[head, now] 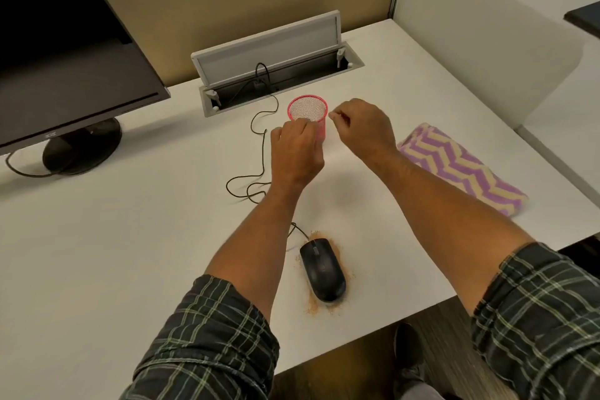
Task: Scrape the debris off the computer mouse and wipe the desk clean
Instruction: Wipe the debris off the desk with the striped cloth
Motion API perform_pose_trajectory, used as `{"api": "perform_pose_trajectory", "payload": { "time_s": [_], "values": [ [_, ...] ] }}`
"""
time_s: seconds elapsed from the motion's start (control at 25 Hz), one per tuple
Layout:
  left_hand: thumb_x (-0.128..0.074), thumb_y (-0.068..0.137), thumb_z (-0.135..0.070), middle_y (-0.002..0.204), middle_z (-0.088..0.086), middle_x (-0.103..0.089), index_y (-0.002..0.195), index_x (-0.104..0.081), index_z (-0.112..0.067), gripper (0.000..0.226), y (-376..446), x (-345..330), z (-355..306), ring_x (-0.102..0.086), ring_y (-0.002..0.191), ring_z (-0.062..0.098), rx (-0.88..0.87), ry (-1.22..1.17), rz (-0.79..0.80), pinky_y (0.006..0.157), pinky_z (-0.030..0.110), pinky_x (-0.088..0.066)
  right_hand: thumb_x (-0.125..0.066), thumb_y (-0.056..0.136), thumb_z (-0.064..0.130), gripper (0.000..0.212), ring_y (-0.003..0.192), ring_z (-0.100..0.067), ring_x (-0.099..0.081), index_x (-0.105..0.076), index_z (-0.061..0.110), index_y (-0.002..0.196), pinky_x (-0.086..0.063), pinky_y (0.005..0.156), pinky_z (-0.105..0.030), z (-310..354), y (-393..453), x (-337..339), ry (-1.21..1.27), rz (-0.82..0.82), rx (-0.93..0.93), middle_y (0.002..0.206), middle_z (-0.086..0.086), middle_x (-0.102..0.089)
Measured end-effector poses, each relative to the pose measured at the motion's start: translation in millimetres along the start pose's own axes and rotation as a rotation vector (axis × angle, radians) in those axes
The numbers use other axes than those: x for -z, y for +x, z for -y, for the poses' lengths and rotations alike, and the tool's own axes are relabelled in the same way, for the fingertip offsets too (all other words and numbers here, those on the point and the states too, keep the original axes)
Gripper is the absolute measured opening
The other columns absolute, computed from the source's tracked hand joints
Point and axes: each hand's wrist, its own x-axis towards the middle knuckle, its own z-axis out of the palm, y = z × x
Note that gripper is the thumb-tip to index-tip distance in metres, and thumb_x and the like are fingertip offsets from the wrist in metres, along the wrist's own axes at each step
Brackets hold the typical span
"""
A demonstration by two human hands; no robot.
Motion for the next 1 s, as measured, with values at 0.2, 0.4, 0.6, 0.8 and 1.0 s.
{"api": "perform_pose_trajectory", "payload": {
  "time_s": [0.2,0.4,0.6,0.8,1.0],
  "values": [
    [-0.061,0.094,-0.028,0.088,0.002,-0.066,0.090,-0.068,-0.013,0.017,-9,-9,-44,-0.057,0.082,0.021,-0.055,-0.064,-0.025,0.074,0.037,-0.044,-0.059,0.098,0.037,0.030,0.078,-0.017,-0.062,-0.071,0.010,0.100,-0.049,0.071,-0.023,-34,-42,18,-0.010,-0.112,-0.062,0.098,-0.007,-0.072],
    [-0.057,0.094,-0.026,0.094,0.004,-0.070,0.095,-0.071,-0.012,0.019,-15,-32,-92,-0.061,0.086,0.029,-0.110,-0.129,0.203,0.073,0.040,-0.045,-0.056,0.099,0.024,0.026,0.101,-0.023,-0.067,-0.069,0.010,0.118,-0.054,0.086,-0.030,-77,-74,39,-0.057,-0.102,-0.232,0.117,-0.007,-0.071],
    [-0.056,0.094,-0.027,0.119,0.008,-0.068,0.120,-0.067,-0.014,0.031,-21,-57,-121,-0.059,0.105,0.033,-0.077,-0.179,0.460,0.088,0.040,-0.048,-0.060,0.091,0.017,0.035,0.110,-0.026,-0.063,-0.066,0.019,0.125,-0.051,0.091,-0.035,-125,-91,54,-0.157,0.008,-0.424,0.127,-0.003,-0.066],
    [-0.050,0.094,-0.033,0.116,0.009,-0.059,0.112,-0.068,-0.019,0.029,-23,-80,-134,-0.058,0.099,0.034,-0.076,-0.124,0.531,0.084,0.039,-0.051,-0.058,0.091,0.049,0.046,0.121,-0.026,-0.057,-0.064,0.027,0.131,-0.045,0.100,-0.043,-162,-103,55,-0.257,0.212,-0.348,0.140,0.000,-0.057],
    [-0.057,0.092,-0.035,0.111,0.011,-0.061,0.118,-0.065,-0.022,0.031,-9,-89,-140,-0.058,0.100,0.034,0.091,-0.143,0.564,0.083,0.037,-0.049,-0.030,0.069,0.097,0.096,0.137,-0.030,-0.038,-0.042,0.042,0.147,-0.036,0.106,-0.052,-165,-111,50,-0.347,0.359,-0.314,0.153,-0.002,-0.039]
  ]
}}
